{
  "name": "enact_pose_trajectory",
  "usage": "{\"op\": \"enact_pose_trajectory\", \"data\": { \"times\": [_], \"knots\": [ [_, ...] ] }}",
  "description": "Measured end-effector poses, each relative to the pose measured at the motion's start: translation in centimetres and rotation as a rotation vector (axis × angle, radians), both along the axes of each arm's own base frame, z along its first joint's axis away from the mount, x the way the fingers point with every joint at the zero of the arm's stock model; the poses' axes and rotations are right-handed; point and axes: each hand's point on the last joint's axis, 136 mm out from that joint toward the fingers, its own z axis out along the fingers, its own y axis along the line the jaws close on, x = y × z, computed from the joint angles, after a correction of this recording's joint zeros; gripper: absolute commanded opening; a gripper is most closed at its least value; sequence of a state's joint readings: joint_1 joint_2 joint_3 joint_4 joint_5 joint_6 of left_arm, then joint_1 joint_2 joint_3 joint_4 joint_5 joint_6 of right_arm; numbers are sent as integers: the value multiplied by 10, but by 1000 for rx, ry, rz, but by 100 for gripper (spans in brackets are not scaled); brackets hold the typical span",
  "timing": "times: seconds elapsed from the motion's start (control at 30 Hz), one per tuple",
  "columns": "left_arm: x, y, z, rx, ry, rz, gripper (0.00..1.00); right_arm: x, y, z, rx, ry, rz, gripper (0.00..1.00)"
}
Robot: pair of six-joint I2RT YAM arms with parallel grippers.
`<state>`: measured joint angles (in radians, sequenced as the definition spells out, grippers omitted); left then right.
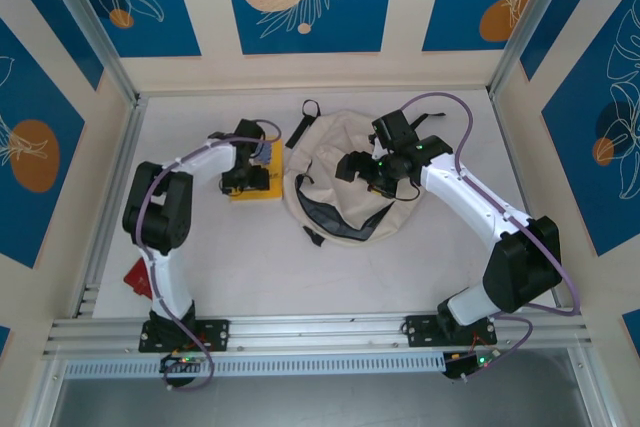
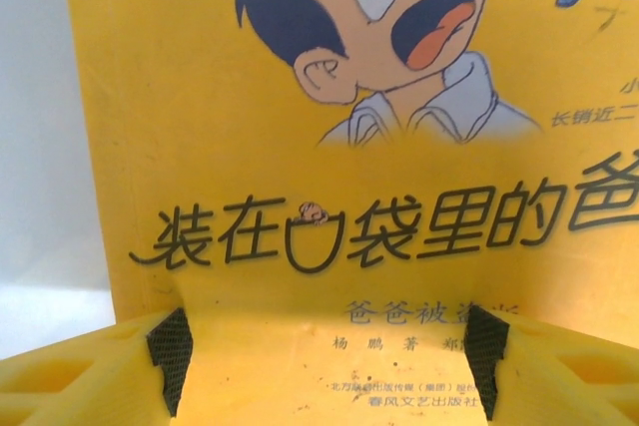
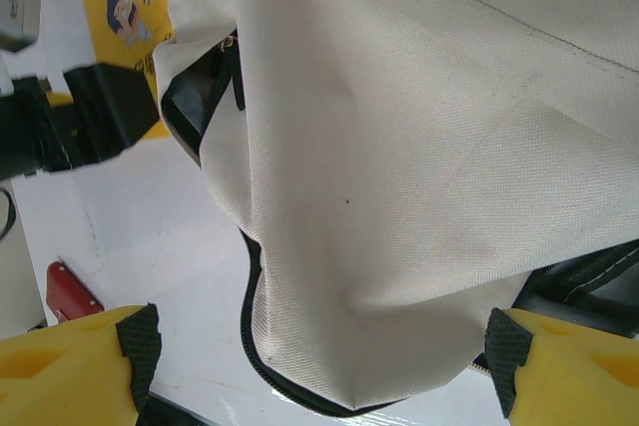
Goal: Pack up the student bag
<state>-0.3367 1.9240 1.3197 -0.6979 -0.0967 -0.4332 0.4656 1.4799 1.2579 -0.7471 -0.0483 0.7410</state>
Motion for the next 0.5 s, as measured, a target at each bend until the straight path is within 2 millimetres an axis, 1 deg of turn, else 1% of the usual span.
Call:
{"op": "enact_pose_trajectory", "data": {
  "times": [0.1,0.27,0.37,0.5],
  "knots": [
    [-24,6,-1,-18,3,16,75,0,0,-1,1,5,-5,86],
    [-71,16,-2,-37,12,43,73,-1,-1,-3,0,11,-9,86],
    [-100,19,-2,-52,29,49,72,-2,1,-3,2,11,-8,85],
    [-130,19,-1,-72,59,38,72,-6,8,-3,3,12,11,84]
  ]
}}
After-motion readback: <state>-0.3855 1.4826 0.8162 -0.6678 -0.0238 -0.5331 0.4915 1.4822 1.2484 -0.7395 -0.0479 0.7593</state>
